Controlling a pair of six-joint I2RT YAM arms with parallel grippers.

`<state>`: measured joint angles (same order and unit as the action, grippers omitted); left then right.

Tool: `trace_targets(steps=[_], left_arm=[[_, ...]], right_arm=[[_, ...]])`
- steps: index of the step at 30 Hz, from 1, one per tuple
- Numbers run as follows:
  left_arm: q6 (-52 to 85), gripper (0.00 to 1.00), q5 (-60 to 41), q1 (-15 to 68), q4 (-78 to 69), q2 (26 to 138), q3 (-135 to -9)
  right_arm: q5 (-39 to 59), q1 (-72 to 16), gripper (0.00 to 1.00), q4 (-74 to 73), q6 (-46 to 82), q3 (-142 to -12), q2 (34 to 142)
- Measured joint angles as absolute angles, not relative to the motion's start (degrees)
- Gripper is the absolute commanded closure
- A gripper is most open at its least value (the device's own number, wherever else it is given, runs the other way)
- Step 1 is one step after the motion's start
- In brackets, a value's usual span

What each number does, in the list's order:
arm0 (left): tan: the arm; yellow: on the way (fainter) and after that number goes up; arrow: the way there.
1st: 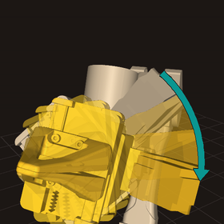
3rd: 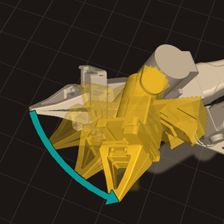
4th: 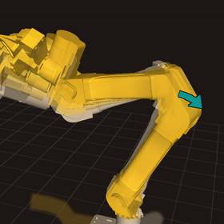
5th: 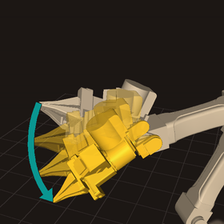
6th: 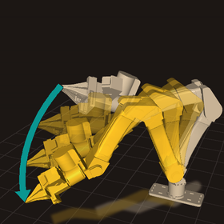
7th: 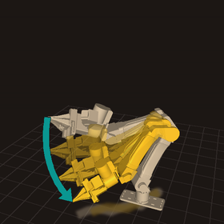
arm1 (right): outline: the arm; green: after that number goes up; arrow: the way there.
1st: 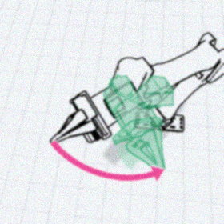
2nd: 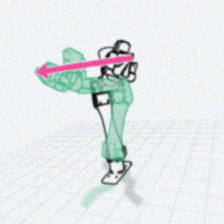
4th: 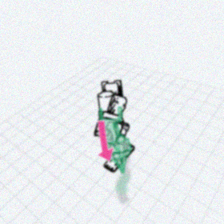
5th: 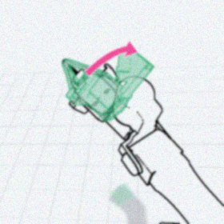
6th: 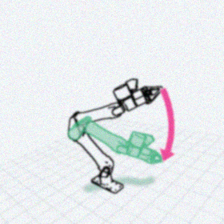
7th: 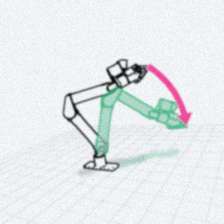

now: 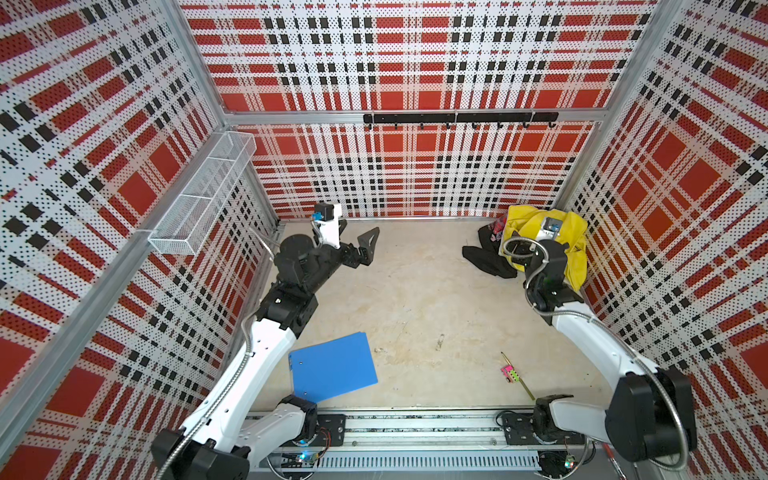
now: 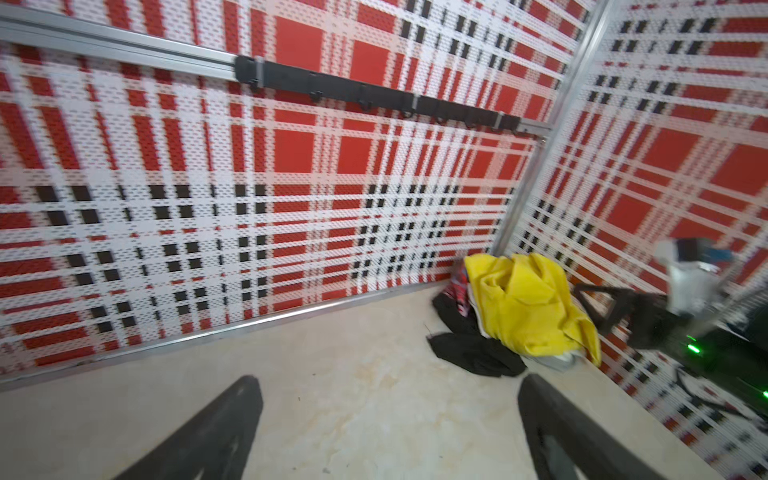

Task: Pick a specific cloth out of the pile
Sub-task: 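Raise the left arm to hover while the right gripper reaches toward the clothes pile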

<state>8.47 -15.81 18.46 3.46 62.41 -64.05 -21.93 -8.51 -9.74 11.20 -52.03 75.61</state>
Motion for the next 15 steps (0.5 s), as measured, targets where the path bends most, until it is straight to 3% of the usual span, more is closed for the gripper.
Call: trace_targets(steps=[3,7,15], left_arm=[[6.1,0.01,-21.9,18.8,6.6,64.2,-66.4],[4.0,0.01,-26.2,19.3,8.4,64.4,-64.0],[4.4,0.01,-28.0,19.2,7.8,60.2,-55.5]], right_arm=[[-20.2,-7.6,0.06,-4.7,11.4,-56.7,81.0],[-15.0,-3.0,0.0,0.4,12.3,-61.1,87.8],[-9.8,3.7,0.0,7.6,13.2,-70.3,97.6]])
